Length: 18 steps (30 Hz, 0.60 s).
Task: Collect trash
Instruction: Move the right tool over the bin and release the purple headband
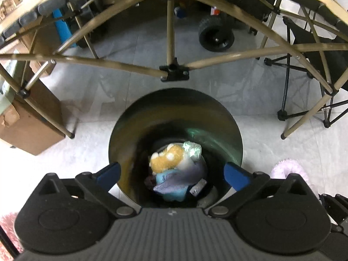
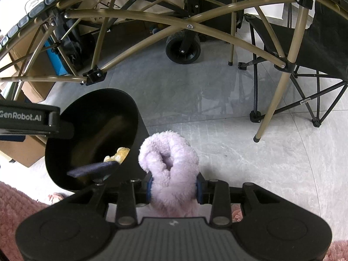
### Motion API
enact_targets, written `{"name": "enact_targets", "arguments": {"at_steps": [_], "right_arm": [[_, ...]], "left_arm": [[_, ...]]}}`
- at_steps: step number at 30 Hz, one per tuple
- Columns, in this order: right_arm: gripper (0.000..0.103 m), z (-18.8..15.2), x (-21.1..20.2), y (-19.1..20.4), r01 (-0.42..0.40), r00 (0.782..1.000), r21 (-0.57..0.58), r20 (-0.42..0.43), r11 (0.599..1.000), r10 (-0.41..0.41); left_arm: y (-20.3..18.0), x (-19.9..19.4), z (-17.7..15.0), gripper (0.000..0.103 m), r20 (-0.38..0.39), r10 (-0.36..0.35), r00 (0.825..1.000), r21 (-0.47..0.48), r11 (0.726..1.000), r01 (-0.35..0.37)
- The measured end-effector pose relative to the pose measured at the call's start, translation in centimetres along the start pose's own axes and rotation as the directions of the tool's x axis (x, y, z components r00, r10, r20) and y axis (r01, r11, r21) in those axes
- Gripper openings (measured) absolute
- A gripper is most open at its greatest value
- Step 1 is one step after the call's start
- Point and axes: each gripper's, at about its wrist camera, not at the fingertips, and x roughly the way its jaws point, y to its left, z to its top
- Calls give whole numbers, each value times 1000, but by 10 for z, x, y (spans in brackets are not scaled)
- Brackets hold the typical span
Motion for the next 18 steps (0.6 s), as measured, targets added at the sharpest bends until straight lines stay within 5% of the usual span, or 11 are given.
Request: {"name": "enact_targets", "arguments": {"at_steps": [18], "right_arm": [[35,0,0,0,-7,1000,-3,5,1000,7]], "left_arm": [[3,1,0,103,-10,4,1000,2,1000,-4]]}}
